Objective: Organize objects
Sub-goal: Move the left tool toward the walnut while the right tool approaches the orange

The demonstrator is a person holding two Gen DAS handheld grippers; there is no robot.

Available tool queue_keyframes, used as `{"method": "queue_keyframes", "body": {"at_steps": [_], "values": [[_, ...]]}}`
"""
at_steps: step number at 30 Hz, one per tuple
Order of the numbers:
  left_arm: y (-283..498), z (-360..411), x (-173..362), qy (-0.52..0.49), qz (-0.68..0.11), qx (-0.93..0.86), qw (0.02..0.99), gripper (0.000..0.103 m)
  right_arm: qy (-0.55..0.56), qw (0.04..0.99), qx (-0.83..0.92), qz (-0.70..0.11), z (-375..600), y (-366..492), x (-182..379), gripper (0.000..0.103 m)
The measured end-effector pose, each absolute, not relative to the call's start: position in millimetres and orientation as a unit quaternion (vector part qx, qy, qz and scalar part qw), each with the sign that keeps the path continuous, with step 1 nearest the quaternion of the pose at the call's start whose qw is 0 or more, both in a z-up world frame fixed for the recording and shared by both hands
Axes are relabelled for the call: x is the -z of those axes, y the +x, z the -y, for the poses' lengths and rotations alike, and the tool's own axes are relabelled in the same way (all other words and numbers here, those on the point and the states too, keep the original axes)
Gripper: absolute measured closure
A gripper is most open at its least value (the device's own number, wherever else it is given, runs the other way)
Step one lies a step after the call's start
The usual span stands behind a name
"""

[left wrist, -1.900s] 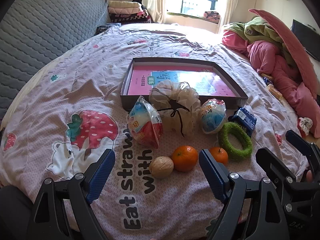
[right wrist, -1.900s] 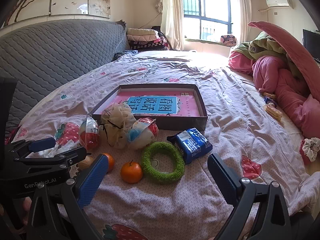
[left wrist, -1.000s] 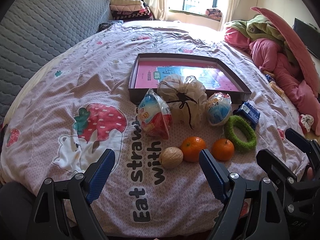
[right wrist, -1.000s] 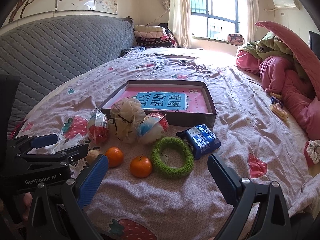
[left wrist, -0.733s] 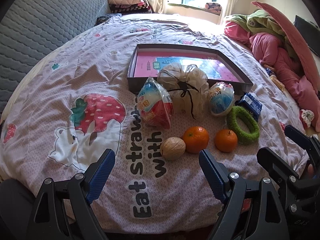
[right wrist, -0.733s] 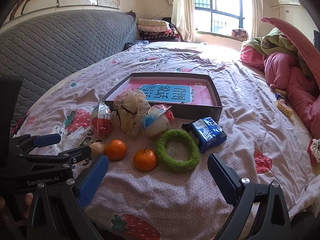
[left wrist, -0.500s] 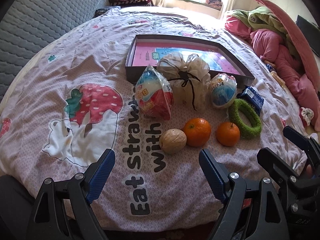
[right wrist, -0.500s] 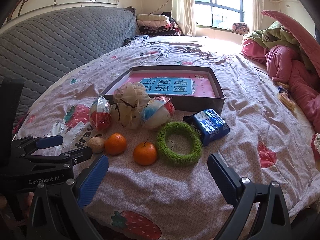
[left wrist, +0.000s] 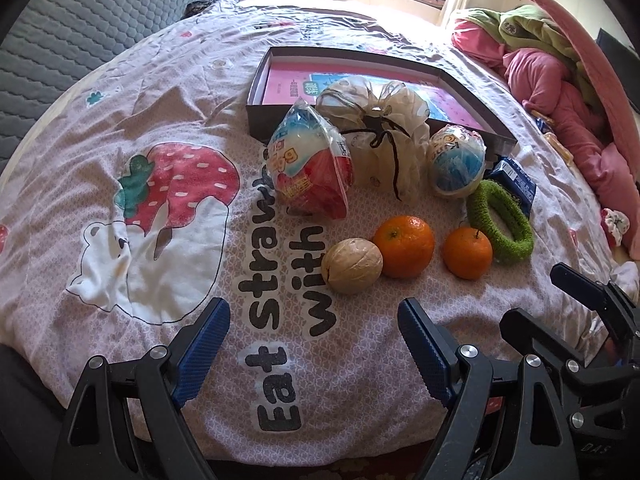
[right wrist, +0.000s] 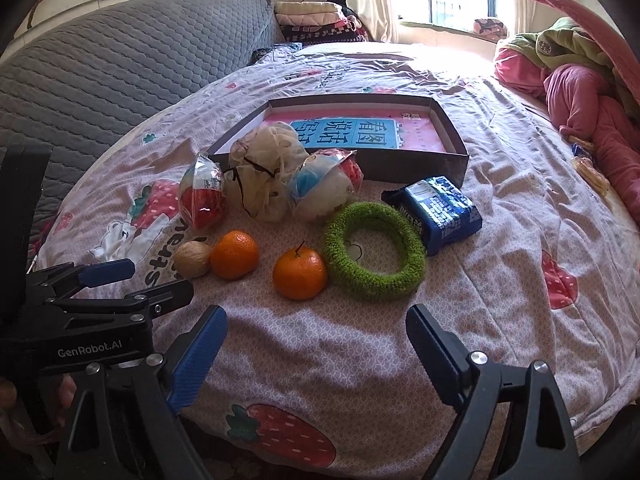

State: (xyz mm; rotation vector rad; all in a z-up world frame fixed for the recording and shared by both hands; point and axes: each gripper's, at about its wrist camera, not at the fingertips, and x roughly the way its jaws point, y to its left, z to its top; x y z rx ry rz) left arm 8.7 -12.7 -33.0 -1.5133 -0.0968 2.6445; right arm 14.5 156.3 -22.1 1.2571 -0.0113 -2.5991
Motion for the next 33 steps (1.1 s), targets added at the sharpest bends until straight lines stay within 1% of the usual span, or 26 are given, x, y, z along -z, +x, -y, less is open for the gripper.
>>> {"method": "queue_keyframes", "body": {"at_steps": [3,6,8,16,19,21,26,29,33], "values": [[6,14,37,-0.498,0.031,-0.865,0.045,0.017,0.437,0.129,0.890,0.002,-154,13,26,0.013],[4,14,39,-0.493,0.027,-0.868,0.046,0.017,0.440,0.123,0.889,0.000,-152,11,29,0.022],[2,13,41,-0.492,0.022,-0.869,0.045,0.017,0.444,0.119,0.888,-0.002,-152,9,32,0.031],[-5,17,45,-0.489,0.023,-0.871,0.045,0.017,0.450,0.126,0.884,0.007,-150,3,39,0.036],[-7,16,45,-0.488,0.023,-0.871,0.045,0.017,0.456,0.129,0.881,0.009,-148,0,43,0.041],[-7,16,45,-0.486,0.024,-0.873,0.047,0.018,0.457,0.131,0.880,0.009,-147,-1,44,0.041],[-9,16,45,-0.482,0.028,-0.874,0.053,0.025,0.454,0.133,0.881,0.017,-145,-5,45,0.042],[-10,15,46,-0.481,0.027,-0.874,0.057,0.026,0.456,0.135,0.879,0.019,-144,-8,47,0.045],[-11,11,45,-0.476,0.026,-0.876,0.069,0.027,0.457,0.139,0.878,0.017,-141,-12,48,0.046]]}}
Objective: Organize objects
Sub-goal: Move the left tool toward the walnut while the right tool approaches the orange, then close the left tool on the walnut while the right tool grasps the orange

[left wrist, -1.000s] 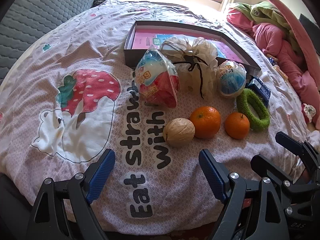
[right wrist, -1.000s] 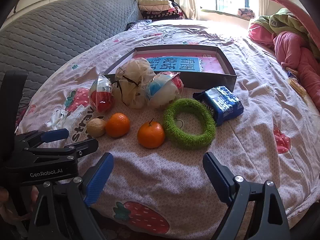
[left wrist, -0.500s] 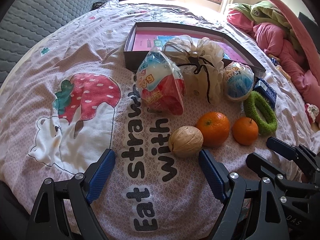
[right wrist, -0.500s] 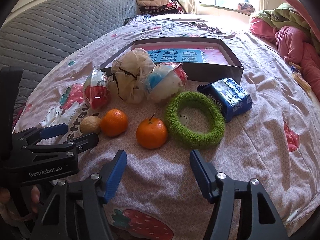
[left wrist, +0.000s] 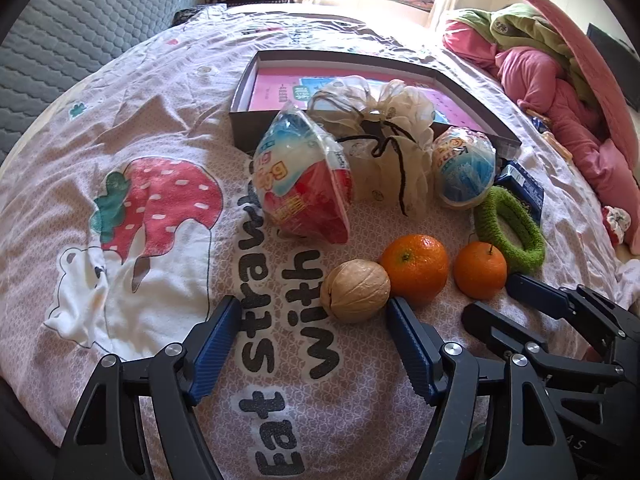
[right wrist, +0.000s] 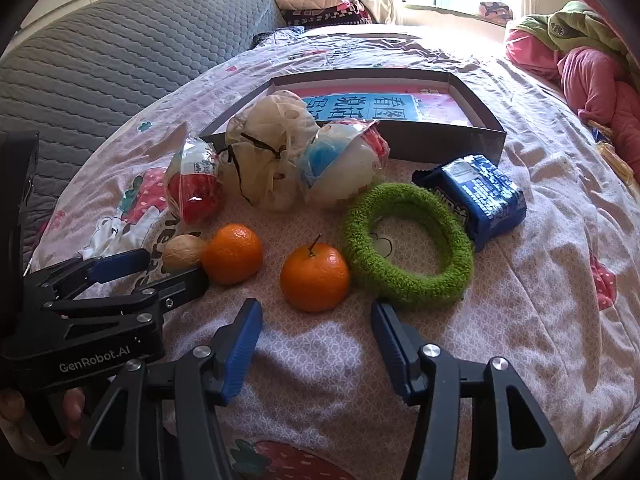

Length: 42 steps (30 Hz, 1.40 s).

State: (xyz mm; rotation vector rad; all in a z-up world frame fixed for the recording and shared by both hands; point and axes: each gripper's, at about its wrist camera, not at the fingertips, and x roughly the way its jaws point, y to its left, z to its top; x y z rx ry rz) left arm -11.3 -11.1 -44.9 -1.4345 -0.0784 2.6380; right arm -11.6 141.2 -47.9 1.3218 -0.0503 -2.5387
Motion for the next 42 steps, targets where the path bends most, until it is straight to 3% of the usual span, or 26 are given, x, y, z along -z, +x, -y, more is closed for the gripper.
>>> {"method": "queue_keyframes", "body": {"at_steps": [8,17,28,34,42], "values": [[-18,10,44,-0.470,0.030,-0.878,0.084,0.040,0.456,0.147,0.878,0.015,-137,-22,52,0.055],[-31,14,44,-0.464,0.061,-0.876,0.111,0.042,0.450,0.150,0.880,0.002,-134,-31,56,0.064],[-38,15,51,-0.466,0.098,-0.870,0.128,0.043,0.445,0.159,0.881,-0.005,-135,-33,58,0.065],[-39,20,55,-0.469,0.101,-0.870,0.115,0.060,0.443,0.161,0.882,-0.005,-136,-31,57,0.065],[-39,21,53,-0.467,0.104,-0.870,0.119,0.070,0.440,0.163,0.883,-0.006,-136,-31,56,0.065]]}}
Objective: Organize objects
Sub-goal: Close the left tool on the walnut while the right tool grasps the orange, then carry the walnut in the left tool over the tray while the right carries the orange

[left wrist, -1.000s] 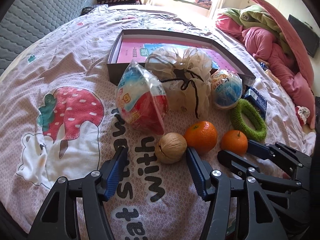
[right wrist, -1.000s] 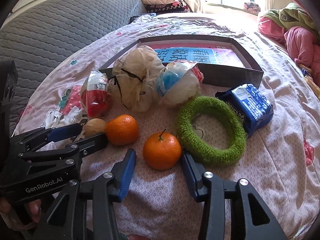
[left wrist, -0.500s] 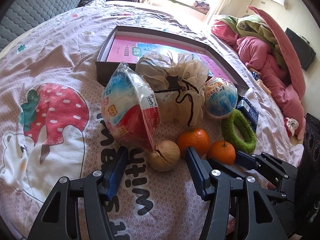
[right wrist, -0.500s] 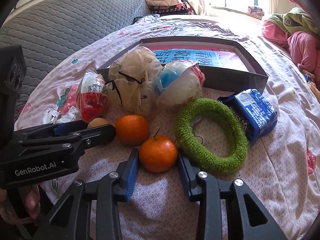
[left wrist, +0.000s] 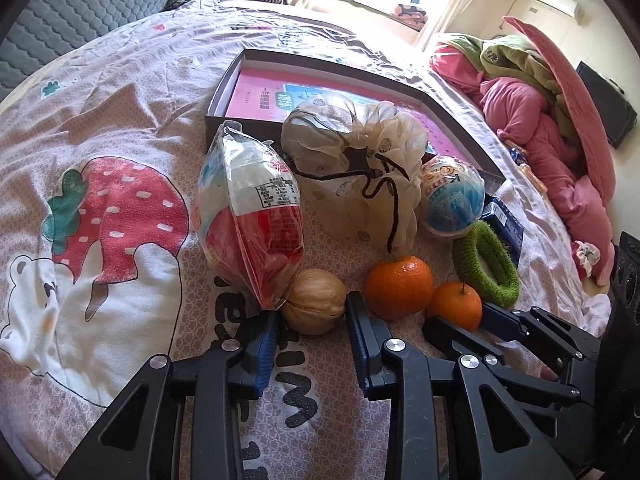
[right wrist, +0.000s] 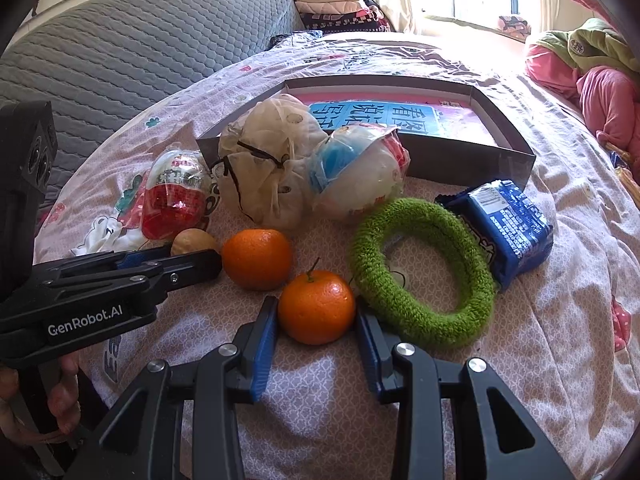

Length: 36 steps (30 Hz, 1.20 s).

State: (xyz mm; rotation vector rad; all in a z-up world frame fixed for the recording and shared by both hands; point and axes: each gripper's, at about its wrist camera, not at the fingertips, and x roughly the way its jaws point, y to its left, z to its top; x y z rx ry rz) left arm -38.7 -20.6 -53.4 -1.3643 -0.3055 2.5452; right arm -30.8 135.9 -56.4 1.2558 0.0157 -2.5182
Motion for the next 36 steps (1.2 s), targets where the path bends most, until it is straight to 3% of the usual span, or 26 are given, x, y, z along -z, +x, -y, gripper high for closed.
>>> {"method": "queue_keyframes", "body": {"at_steps": [36], "values": [[-17,0,9,-0.420,0.076,-0.894,0.135,0.070,0.363,0.151,0.919,-0.005,-154,-18,9,0.066]]}}
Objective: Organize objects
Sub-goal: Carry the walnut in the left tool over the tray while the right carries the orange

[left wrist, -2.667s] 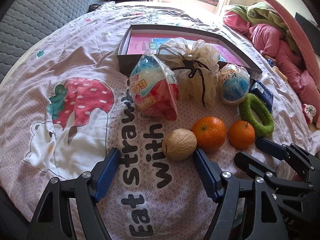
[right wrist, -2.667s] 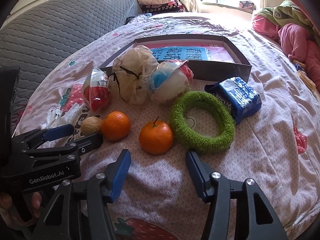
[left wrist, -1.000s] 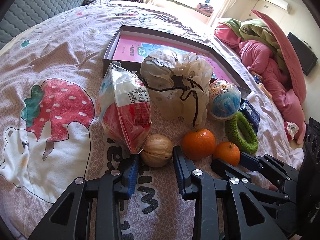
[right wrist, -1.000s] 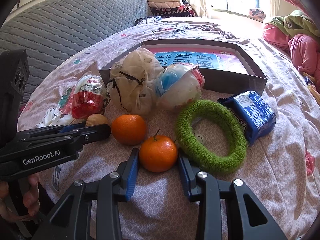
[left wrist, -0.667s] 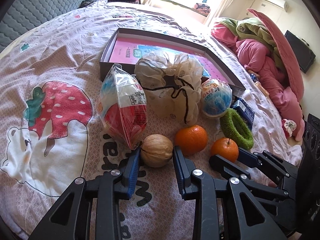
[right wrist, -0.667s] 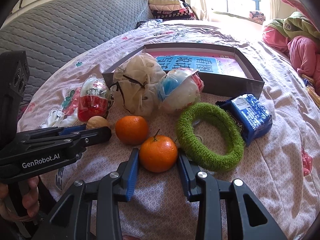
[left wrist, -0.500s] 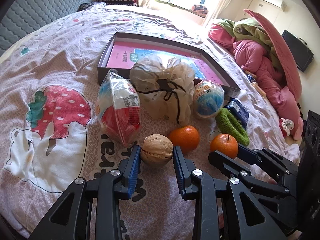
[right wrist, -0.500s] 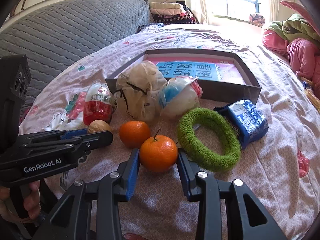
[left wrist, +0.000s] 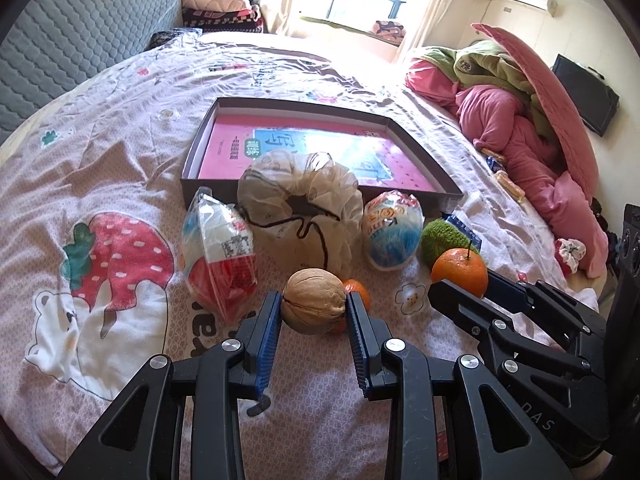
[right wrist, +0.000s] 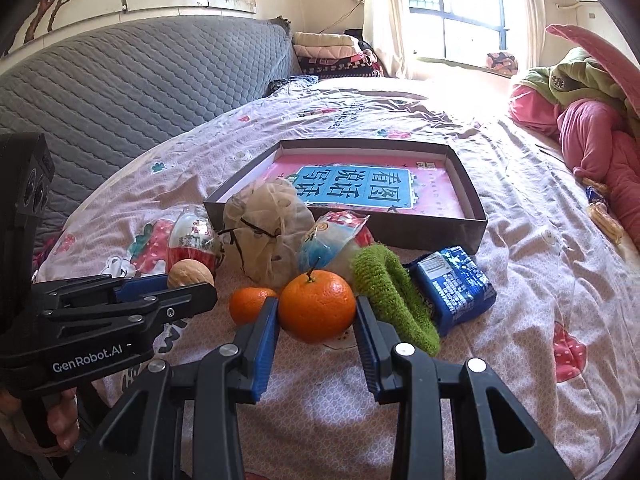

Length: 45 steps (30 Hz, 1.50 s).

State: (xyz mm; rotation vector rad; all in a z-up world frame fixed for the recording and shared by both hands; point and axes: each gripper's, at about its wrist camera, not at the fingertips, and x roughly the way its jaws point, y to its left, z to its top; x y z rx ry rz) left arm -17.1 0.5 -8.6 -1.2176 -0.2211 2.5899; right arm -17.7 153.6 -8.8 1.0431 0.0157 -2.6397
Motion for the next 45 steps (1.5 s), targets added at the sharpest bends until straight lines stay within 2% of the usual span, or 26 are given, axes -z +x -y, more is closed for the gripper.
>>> {"method": "queue_keyframes", "body": {"at_steps": [22,45], "values": [[-80,-8,-25,-0.384,0.064,-0.910,0.145,0.070,0.324,0.120,0.938,-0.013,-172,-59,-19,0.066],[-127,-3,-25,-0.384,0.067,-0.909,0.147,0.070,0.321,0.119,0.939,-0.017,-169,-97,-19,0.066]]}}
